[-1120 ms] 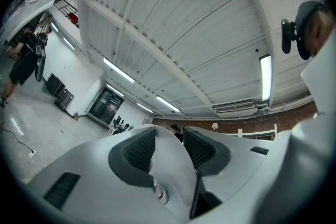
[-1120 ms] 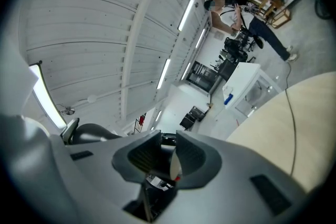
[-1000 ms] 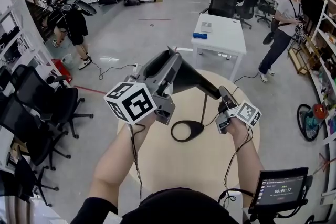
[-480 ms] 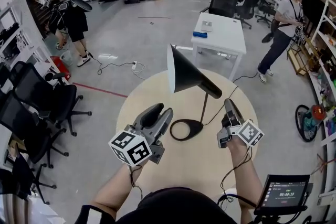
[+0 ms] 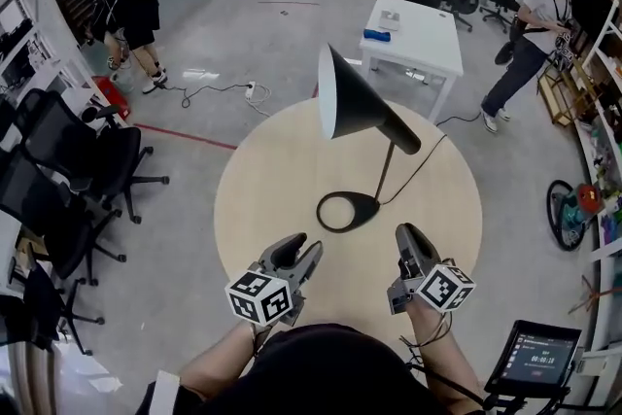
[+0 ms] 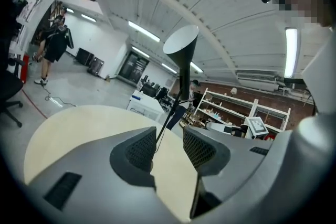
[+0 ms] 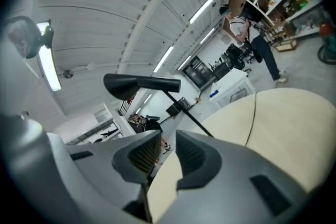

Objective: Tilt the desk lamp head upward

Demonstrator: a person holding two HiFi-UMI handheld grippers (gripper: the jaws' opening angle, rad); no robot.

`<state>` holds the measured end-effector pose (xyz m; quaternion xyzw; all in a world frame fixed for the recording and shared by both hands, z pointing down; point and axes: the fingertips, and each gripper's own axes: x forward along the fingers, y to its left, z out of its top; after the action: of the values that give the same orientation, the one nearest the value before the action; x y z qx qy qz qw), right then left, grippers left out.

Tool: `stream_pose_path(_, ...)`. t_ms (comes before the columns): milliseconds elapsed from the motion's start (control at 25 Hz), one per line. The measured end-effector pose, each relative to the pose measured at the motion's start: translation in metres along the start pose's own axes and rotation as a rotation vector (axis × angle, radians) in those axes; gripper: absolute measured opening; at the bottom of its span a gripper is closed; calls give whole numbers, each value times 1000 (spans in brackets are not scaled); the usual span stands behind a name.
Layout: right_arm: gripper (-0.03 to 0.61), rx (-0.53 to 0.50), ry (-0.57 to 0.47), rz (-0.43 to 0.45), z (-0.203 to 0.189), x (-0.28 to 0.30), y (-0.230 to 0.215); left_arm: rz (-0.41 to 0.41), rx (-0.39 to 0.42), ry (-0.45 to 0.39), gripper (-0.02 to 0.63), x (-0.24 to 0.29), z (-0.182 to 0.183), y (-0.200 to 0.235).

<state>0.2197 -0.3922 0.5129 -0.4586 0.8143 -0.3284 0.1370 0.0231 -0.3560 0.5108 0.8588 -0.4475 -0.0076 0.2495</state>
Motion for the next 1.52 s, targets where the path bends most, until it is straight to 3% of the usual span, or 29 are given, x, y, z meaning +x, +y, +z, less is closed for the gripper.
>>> stream_pose_path(200, 89, -176, 93, 16, -34, -14, 31, 24, 94, 48, 167, 2, -19, 3)
stream_pose_path(280, 89, -227, 135, 10, -41, -15, 38, 19, 79, 53, 167, 5, -21, 0)
stream_pose_path(440, 89, -207, 205, -9, -54, -16, 37, -15, 31, 71, 167, 17, -32, -19)
stream_pose_path(800, 89, -429, 164, -22, -48, -20, 48, -93, 75, 133, 167, 25, -52, -44)
stream_pose_path(1520, 89, -429, 182, -13, -58, -15, 49, -101, 83, 155, 167, 26, -57, -42)
